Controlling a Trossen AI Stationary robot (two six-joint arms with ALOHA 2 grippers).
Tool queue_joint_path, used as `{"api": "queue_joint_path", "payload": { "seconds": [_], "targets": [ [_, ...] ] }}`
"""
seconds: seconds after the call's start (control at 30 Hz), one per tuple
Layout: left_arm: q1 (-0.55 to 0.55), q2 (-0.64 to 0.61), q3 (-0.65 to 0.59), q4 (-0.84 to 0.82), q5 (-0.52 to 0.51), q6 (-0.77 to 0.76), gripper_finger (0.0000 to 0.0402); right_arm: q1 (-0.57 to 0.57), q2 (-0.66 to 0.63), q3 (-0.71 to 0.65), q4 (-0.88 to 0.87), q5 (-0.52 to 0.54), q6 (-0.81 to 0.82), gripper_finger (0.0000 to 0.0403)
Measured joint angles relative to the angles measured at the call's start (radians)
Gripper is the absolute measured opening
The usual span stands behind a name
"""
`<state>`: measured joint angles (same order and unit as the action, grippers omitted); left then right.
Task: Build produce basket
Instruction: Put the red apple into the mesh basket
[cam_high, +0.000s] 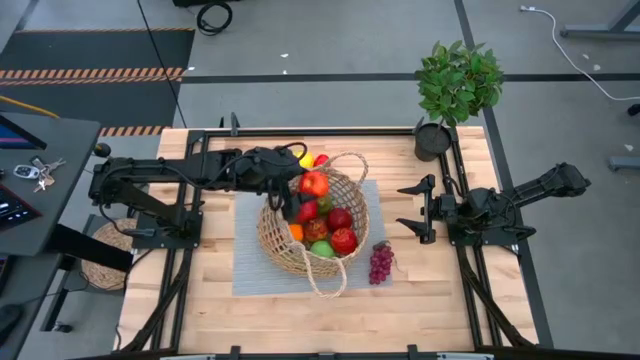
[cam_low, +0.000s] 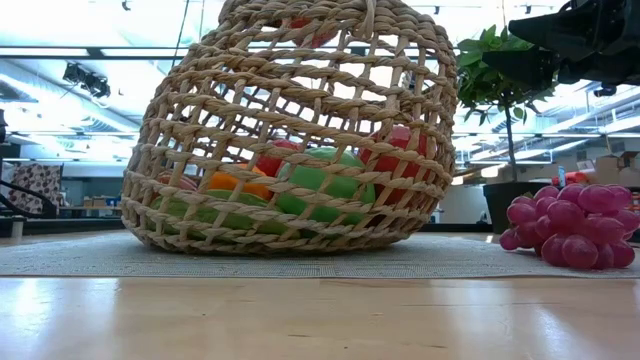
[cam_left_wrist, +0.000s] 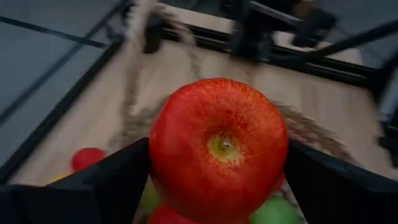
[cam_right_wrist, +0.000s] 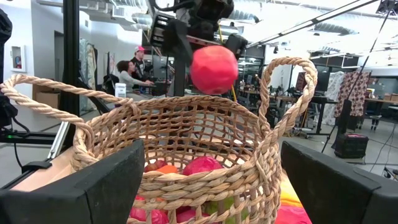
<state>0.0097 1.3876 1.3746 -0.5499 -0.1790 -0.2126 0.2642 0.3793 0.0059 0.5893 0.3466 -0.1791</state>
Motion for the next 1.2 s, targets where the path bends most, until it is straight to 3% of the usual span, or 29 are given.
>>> {"api": "queue_joint_path", "payload": {
  "seconds": [0.3, 0.5, 0.73, 1.2],
  "targets": [
    [0.016, 0.024, -0.037, 0.004, -0.025, -0.004, 0.035, 0.0, 0.0, 0.0, 0.0, 0.0, 0.0, 0.038],
    [0.016, 0.093, -0.038, -0.001, 0.092, -0.001, 0.035, 0.0, 0.0, 0.0, 0.0, 0.0, 0.0, 0.038],
    [0.016, 0.139, -0.038, 0.005, 0.104, 0.021, 0.035, 0.0, 0.0, 0.0, 0.0, 0.0, 0.0, 0.038],
    [-0.005, 0.162, 0.031, 0.21, 0.124, 0.121, 0.035, 0.0, 0.0, 0.0, 0.0, 0.0, 0.0, 0.038]
  ]
}}
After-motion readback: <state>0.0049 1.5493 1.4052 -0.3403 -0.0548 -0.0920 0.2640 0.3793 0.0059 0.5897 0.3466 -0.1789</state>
